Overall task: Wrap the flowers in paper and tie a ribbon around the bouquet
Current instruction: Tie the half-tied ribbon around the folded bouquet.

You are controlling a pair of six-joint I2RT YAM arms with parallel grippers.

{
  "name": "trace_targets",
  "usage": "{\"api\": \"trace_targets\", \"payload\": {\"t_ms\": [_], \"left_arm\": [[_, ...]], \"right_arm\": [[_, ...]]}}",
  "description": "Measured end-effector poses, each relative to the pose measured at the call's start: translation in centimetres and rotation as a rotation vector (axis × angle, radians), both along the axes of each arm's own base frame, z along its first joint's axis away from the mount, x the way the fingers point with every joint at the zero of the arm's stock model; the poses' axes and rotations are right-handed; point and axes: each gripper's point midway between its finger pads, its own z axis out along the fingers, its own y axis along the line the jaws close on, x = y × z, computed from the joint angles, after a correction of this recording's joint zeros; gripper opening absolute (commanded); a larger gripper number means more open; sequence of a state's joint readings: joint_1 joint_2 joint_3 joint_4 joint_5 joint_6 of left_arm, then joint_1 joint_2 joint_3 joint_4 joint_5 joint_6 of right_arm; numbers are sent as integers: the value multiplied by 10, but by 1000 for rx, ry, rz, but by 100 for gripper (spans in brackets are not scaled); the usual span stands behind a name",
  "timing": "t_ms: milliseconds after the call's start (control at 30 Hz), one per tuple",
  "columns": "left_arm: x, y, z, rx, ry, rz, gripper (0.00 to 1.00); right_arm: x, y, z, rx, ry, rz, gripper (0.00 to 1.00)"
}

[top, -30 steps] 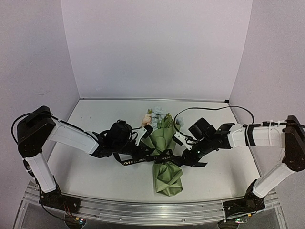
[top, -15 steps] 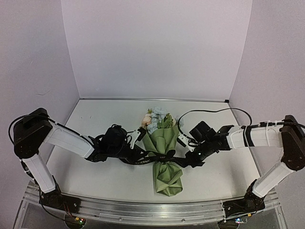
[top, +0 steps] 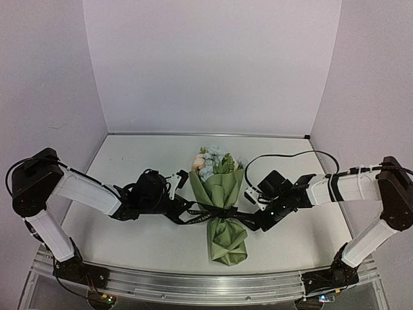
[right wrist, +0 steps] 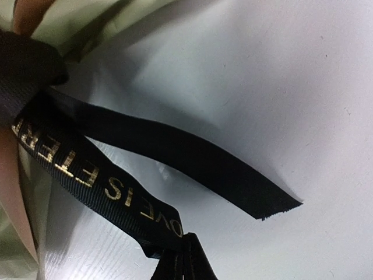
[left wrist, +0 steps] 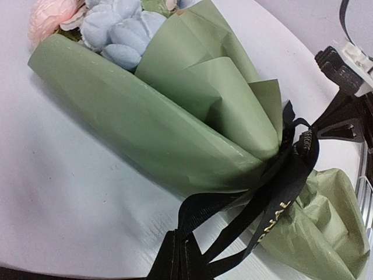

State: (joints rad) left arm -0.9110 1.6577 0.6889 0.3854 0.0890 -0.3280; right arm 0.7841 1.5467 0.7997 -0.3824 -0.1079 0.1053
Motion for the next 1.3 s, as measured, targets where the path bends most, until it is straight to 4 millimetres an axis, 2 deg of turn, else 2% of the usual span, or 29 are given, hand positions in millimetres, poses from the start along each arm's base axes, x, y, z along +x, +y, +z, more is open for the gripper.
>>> {"api": "trace_targets", "payload": {"t_ms": [367, 833, 1100, 1300], "left_arm": [[0, 19, -20, 54, 60, 71, 0], [14, 42, -28, 102, 70, 173, 0], [21, 52, -30, 112, 77, 199, 0], [30, 66, -34, 128, 89, 238, 0]], "right_arm": [[-11, -21, -18, -63, 22, -50, 0], [-14, -31, -18, -55, 10, -113, 0], [-22, -24, -18, -21, 43, -194, 0], [-43, -2, -17, -20, 32, -156, 0]]}}
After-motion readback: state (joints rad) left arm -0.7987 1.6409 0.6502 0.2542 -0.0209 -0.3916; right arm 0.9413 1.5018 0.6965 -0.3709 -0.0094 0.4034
